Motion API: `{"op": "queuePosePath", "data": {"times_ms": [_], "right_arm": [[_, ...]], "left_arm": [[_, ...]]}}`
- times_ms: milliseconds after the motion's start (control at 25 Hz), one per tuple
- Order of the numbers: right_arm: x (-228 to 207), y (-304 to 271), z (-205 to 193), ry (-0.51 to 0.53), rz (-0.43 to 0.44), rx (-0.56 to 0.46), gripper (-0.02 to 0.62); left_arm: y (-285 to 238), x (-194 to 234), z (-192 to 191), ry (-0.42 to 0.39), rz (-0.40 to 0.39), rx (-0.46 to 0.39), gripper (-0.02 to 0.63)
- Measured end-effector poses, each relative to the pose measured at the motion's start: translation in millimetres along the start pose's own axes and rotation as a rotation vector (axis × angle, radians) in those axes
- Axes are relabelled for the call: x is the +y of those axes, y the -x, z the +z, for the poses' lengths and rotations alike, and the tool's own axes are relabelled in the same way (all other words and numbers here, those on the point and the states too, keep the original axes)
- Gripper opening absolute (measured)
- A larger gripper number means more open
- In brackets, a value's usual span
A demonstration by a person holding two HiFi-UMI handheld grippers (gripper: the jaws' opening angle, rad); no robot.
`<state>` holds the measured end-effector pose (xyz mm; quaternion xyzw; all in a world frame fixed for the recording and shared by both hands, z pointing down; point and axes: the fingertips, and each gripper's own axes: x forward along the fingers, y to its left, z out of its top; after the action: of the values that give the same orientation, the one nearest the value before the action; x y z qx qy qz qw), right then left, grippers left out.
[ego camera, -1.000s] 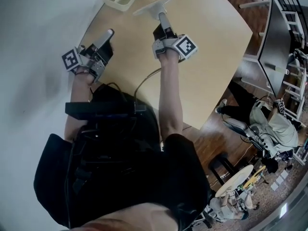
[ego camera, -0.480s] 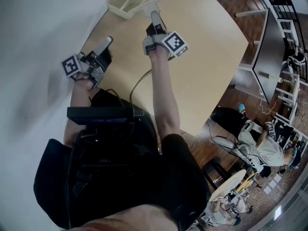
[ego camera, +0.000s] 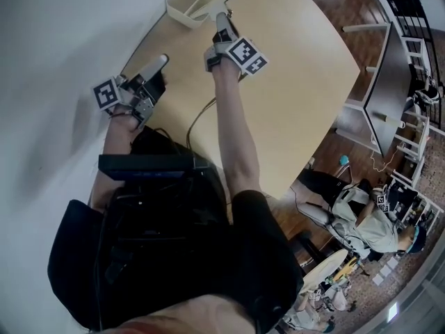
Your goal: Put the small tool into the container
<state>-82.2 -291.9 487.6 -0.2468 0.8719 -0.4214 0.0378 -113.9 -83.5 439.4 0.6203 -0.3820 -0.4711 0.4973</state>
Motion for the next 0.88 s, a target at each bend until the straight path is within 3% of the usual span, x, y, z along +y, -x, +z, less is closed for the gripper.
{"op": "queuePosePath", "data": {"times_ms": [880], "right_arm": [[2.2,-28.7,-33.3,0.325,-0.110,0.212,-0.008]], "left_arm": [[1.3,3.1,0.9,0.012,0.006,-0.014,0.034]]}}
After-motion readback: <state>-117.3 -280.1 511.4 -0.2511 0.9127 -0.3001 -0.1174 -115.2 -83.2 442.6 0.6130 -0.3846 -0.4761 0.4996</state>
